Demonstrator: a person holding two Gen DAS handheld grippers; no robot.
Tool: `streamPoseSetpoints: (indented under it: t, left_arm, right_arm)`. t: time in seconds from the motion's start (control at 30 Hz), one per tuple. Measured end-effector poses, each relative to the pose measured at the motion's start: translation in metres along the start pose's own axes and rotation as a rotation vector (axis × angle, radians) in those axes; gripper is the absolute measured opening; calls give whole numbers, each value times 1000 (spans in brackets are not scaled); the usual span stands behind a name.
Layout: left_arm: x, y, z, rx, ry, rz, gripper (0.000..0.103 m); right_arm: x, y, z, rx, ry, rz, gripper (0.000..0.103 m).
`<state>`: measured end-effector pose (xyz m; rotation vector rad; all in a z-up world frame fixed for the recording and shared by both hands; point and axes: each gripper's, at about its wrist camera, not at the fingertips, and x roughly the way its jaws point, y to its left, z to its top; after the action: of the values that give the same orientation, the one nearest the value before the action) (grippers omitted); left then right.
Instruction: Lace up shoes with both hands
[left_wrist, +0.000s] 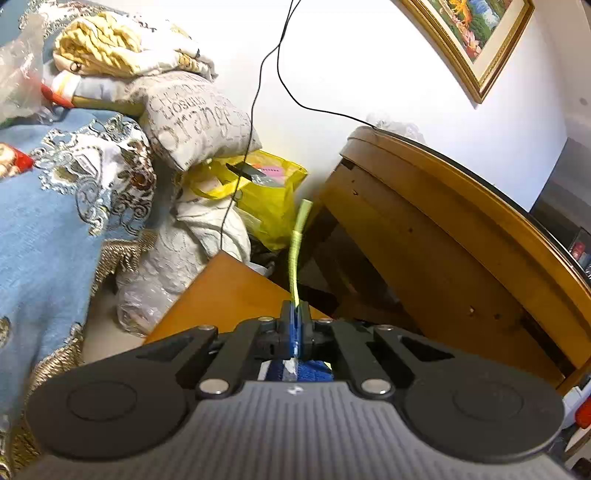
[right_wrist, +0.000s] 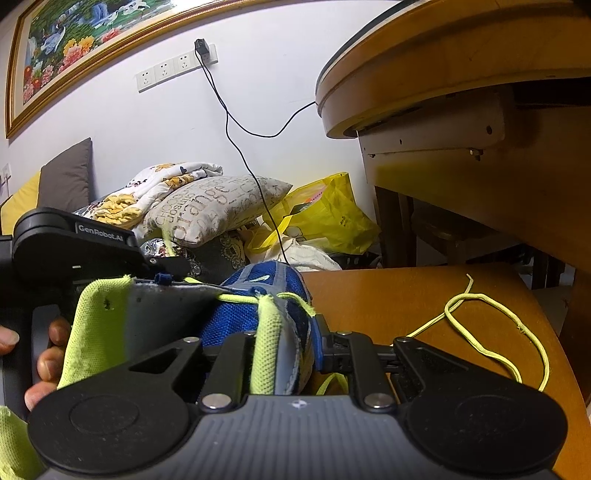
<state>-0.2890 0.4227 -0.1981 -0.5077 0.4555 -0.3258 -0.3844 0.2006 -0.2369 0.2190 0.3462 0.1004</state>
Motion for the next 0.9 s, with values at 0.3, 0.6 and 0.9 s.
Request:
streamPoseSetpoints:
  t: [0.3,0.6,0.9]
  left_arm:
    - [1,-21,-7,204,-45,155,2]
    - [-5,-3,4,184,-91,249,2]
    - [-2,-6,2,234,-84,287,3]
  right_arm:
    - [1,1,1,-5,2,-7,21]
    - [1,4,1,-27,-2,-6,24]
    - [2,3,1,-17,4,-6,24]
